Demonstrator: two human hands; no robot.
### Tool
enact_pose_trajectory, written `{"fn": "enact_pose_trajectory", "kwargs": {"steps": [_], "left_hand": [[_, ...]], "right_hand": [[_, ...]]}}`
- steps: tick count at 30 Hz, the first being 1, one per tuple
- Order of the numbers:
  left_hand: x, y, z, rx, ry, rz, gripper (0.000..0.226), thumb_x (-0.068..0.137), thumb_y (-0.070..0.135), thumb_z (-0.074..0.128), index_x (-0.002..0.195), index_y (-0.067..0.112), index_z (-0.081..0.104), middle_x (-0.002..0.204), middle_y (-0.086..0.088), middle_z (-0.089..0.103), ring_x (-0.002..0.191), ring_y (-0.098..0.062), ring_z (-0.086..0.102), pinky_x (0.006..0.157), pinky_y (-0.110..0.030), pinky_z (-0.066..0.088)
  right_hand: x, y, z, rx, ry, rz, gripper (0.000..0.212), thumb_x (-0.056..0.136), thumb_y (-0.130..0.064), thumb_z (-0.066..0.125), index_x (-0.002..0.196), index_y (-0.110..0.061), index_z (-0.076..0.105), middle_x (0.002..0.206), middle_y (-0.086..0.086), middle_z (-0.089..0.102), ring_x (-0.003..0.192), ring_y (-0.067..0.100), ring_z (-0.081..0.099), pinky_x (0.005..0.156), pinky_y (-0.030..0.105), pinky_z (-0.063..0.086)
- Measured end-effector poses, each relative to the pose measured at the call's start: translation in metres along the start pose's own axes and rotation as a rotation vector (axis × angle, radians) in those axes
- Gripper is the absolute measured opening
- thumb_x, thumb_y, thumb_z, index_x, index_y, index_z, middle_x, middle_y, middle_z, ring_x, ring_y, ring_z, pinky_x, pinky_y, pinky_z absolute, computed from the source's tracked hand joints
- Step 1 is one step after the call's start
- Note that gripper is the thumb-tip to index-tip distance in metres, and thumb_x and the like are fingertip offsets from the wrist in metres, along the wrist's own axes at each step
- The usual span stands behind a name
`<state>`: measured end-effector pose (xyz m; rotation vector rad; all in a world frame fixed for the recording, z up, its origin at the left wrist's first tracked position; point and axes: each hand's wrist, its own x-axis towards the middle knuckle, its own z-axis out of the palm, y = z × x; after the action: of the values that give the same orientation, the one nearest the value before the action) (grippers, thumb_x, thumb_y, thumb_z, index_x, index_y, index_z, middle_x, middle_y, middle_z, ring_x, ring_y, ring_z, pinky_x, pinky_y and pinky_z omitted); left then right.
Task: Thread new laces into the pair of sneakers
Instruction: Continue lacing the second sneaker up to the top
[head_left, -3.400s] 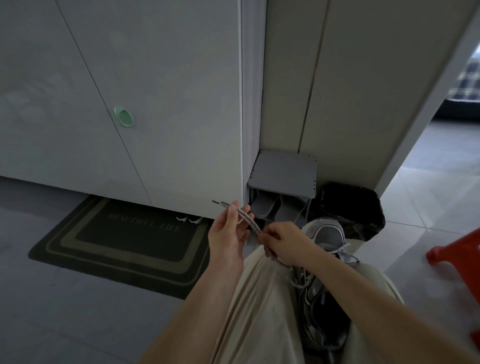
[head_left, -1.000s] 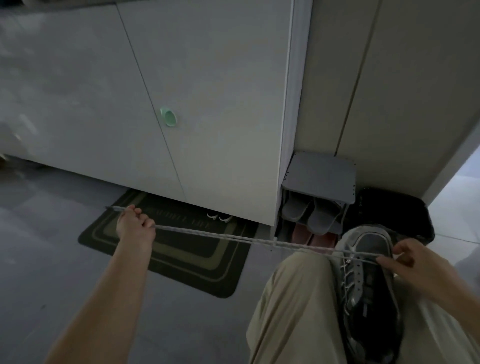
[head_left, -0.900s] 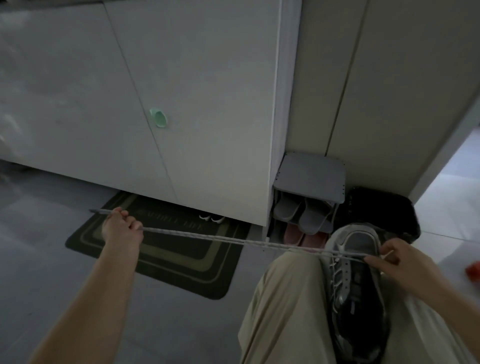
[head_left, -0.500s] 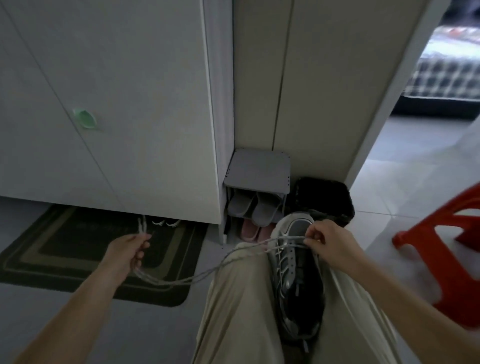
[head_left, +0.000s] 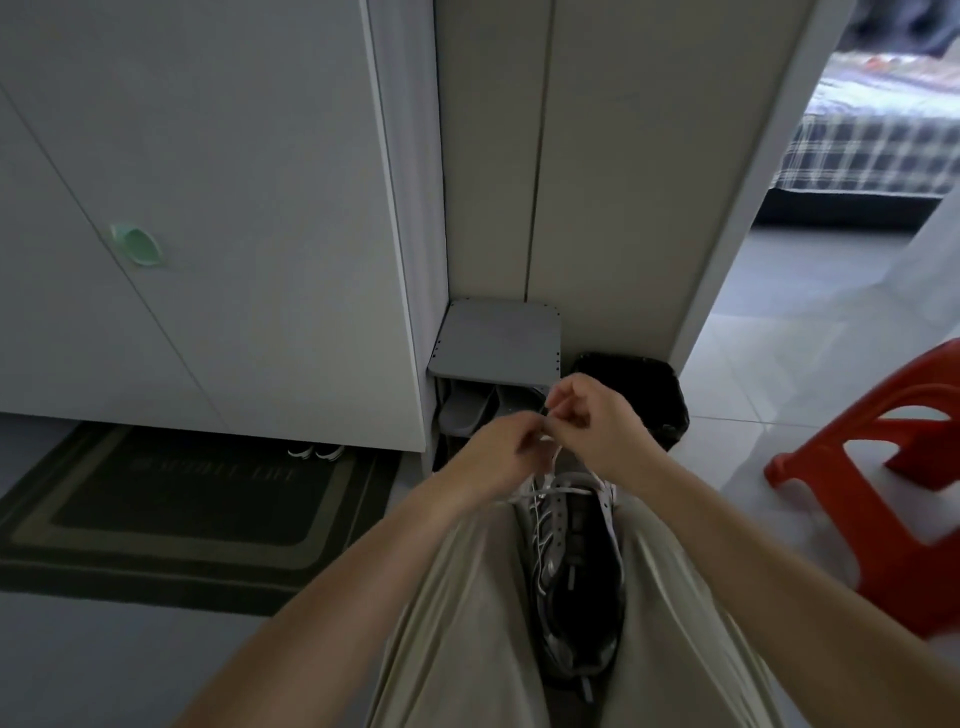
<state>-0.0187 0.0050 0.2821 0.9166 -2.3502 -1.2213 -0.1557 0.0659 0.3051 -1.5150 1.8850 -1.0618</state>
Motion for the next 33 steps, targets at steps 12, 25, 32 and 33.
{"fn": "enact_pose_trajectory", "kwargs": {"steps": [12, 25, 32, 33], "left_hand": [[0.001, -0.028, -0.053, -0.177, 0.229, -0.071, 0.018, 0.096, 0.010, 0.049, 0.098, 0.012, 0.067, 0.072, -0.003, 0.060, 0.066, -0.011, 0.056, 0.069, -0.020, 0.050], [-0.010, -0.056, -0.045, 0.086, 0.095, -0.314, 0.025, 0.094, 0.029, 0.057, 0.082, 0.011, 0.068, 0.070, -0.002, 0.070, 0.067, -0.018, 0.068, 0.068, -0.031, 0.057], [-0.021, 0.000, -0.027, -0.693, 0.024, -0.458, 0.025, 0.101, 0.019, 0.043, 0.091, 0.003, 0.060, 0.067, -0.005, 0.063, 0.057, -0.014, 0.061, 0.053, -0.025, 0.052], [-0.020, 0.002, -0.024, -0.838, 0.068, -0.447, 0.021, 0.101, 0.014, 0.042, 0.094, 0.001, 0.058, 0.072, -0.008, 0.065, 0.061, -0.016, 0.064, 0.056, -0.027, 0.055]], "right_hand": [[0.027, -0.061, -0.054, 0.796, 0.088, 0.066, 0.024, 0.084, 0.003, 0.061, 0.079, -0.019, 0.052, 0.069, 0.005, 0.064, 0.051, 0.010, 0.039, 0.055, 0.025, 0.029], [0.047, -0.082, -0.087, 0.689, 0.290, -0.087, 0.020, 0.074, -0.004, 0.066, 0.079, -0.020, 0.057, 0.073, 0.002, 0.063, 0.050, 0.004, 0.047, 0.048, 0.017, 0.035], [0.037, -0.066, -0.034, 0.055, 0.028, -0.078, 0.017, 0.087, -0.015, 0.064, 0.101, -0.024, 0.062, 0.094, -0.014, 0.063, 0.079, -0.004, 0.058, 0.070, 0.012, 0.043], [0.030, -0.058, -0.026, -0.015, 0.010, -0.101, 0.015, 0.087, -0.021, 0.064, 0.101, -0.027, 0.061, 0.093, -0.017, 0.061, 0.078, -0.006, 0.056, 0.070, 0.014, 0.042]]}}
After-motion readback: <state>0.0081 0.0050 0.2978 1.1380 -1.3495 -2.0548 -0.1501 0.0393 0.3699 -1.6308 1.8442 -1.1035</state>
